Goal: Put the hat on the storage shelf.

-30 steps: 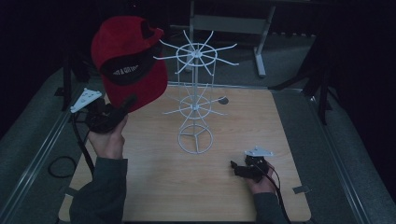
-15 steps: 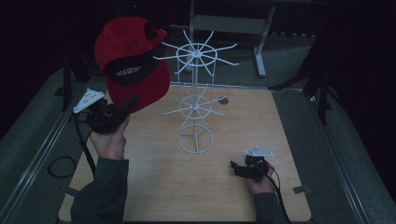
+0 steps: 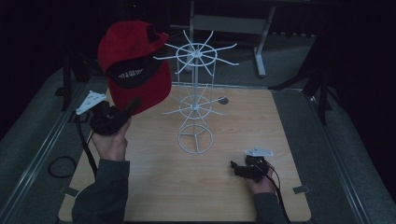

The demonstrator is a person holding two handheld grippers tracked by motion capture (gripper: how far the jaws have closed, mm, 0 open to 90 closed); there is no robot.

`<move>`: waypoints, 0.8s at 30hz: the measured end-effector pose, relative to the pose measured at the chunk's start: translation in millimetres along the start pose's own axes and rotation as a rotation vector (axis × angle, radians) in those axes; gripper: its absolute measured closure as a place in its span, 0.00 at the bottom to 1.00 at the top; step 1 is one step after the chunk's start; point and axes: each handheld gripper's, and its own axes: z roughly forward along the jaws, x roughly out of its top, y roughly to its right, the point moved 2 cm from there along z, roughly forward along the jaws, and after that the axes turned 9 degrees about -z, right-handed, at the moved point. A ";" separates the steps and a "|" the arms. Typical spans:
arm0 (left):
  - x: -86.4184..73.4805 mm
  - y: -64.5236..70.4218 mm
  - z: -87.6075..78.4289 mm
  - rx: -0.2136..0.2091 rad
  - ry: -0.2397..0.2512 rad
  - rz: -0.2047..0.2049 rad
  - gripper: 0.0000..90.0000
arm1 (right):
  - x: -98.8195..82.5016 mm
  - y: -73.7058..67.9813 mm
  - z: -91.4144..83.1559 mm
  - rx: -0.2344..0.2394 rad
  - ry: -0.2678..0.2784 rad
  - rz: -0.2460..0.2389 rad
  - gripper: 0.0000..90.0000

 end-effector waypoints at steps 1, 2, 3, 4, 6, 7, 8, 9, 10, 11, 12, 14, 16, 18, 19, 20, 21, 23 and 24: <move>-0.9 -0.2 0.3 -0.001 -0.002 -0.002 0.94 | 0.0 0.0 0.0 0.000 0.000 0.000 0.25; -0.9 -0.2 0.3 -0.001 -0.002 -0.002 0.94 | 0.0 0.0 0.0 0.000 0.000 0.000 0.25; -2.9 -0.5 0.8 -0.002 -0.007 -0.002 0.94 | 0.0 0.0 0.0 0.000 0.000 0.000 0.25; -3.8 -0.5 1.2 -0.002 -0.008 0.000 0.94 | 0.0 0.0 0.0 0.000 0.000 -0.001 0.25; -6.3 -0.7 2.1 -0.005 -0.011 -0.001 0.94 | 0.0 0.0 0.0 0.000 0.000 0.000 0.25; -7.4 -0.6 2.6 -0.007 -0.011 -0.005 0.94 | 0.0 0.0 0.0 0.000 0.000 0.000 0.25; -7.4 -0.6 2.6 -0.007 -0.011 -0.005 0.94 | 0.0 0.0 0.0 0.000 0.000 0.000 0.25; -10.6 -1.0 3.7 -0.011 -0.016 -0.005 0.94 | 0.0 0.0 0.0 0.000 0.000 0.000 0.25; -12.3 -1.1 4.2 -0.013 -0.018 -0.005 0.94 | 0.0 0.0 0.0 0.000 0.000 0.000 0.25; -13.8 -1.2 4.6 -0.014 -0.020 -0.005 0.94 | 0.0 0.0 0.0 0.000 0.000 0.000 0.25; -16.4 -1.7 5.4 -0.016 -0.024 -0.002 0.94 | 0.0 0.0 0.0 0.000 0.000 0.000 0.25; -18.0 -1.9 5.9 -0.015 -0.027 -0.002 0.94 | 0.0 0.0 0.0 0.000 0.000 0.000 0.25; -24.9 -3.7 8.1 -0.017 -0.036 -0.002 0.94 | 0.0 0.1 0.0 0.000 0.000 -0.001 0.25; -29.3 -5.4 9.5 -0.013 -0.041 -0.001 0.94 | 0.0 0.1 0.0 0.000 0.000 -0.001 0.25; -31.0 -6.2 10.0 -0.012 -0.046 0.000 0.94 | 0.0 0.1 0.0 0.000 0.000 -0.001 0.25; -31.0 -6.2 10.0 -0.012 -0.046 0.000 0.94 | 0.0 0.1 0.0 0.000 0.000 -0.001 0.25; -34.9 -7.9 11.0 -0.011 -0.052 -0.002 0.94 | 0.0 0.1 0.0 0.000 0.000 -0.001 0.25; -39.0 -9.8 11.7 -0.007 -0.059 -0.002 0.94 | 0.0 0.1 0.0 0.000 0.001 -0.002 0.25; -41.0 -10.7 11.9 -0.007 -0.063 -0.002 0.94 | 0.0 0.1 0.0 0.000 0.001 -0.002 0.25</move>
